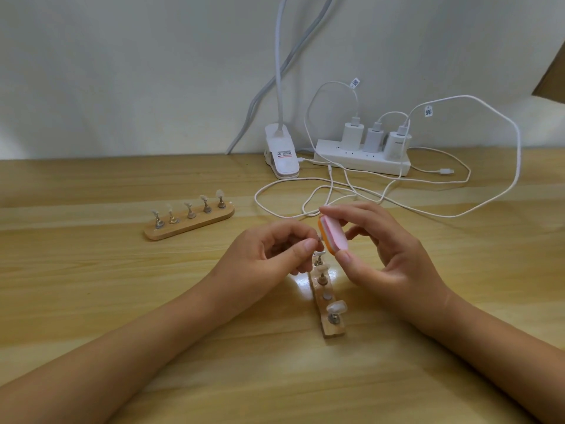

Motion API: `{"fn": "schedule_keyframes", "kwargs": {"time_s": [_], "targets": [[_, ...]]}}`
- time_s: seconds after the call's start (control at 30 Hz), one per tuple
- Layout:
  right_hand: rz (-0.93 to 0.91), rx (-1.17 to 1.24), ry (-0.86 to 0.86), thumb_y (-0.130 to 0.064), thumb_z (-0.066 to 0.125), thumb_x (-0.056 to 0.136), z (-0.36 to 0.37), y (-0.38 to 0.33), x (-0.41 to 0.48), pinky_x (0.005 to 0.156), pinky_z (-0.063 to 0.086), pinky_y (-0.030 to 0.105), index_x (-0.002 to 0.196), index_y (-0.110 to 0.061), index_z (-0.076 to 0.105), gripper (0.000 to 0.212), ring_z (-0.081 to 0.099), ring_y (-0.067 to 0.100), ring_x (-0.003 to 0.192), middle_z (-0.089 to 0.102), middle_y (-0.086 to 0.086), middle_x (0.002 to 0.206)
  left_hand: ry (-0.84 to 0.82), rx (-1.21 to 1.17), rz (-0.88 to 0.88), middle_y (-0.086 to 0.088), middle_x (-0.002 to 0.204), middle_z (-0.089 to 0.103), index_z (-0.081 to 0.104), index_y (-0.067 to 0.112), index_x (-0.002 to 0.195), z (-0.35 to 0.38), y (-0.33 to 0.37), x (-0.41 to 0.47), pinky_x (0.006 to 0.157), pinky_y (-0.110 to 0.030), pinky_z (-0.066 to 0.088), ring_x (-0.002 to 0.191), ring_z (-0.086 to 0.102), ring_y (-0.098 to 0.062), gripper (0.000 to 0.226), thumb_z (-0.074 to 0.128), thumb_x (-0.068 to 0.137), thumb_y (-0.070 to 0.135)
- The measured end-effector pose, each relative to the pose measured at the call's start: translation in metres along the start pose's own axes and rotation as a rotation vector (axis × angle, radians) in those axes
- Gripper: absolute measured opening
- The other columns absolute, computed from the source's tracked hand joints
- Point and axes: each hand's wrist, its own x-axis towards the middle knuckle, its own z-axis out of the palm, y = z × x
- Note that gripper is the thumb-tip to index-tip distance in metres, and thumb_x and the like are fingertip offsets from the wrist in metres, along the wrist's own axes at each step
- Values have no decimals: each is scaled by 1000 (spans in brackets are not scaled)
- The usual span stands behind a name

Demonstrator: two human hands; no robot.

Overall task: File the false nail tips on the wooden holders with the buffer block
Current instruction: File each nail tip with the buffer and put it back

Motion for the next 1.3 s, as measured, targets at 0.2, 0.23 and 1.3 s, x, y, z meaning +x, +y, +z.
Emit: {"fn": "schedule_keyframes", "kwargs": {"time_s": [0.2,0.23,1.3], "targets": [[-13,-8,4,-19,66,85,0,-1,0,88,49,32,127,-13,59,43,57,24,114,62,5,119,15,-58,-20,9,65,62,68,14,93,-2,0,2,63,-15,46,64,57,-2,11,60,92,22],[3,-1,8,-17,68,85,1,0,1,88,49,33,127,-13,59,43,57,24,114,62,6,119,-10,-34,-19,9,65,62,68,15,92,-1,1,1,64,-15,46,64,58,-2,9,60,92,20],[-45,-24,-22,-26,70,82,6,0,-2,88,48,32,123,-18,59,43,59,23,110,62,-1,117,-88,-181,-126,-1,52,58,58,6,79,-1,7,0,47,-14,40,43,46,-9,17,53,95,5]]}}
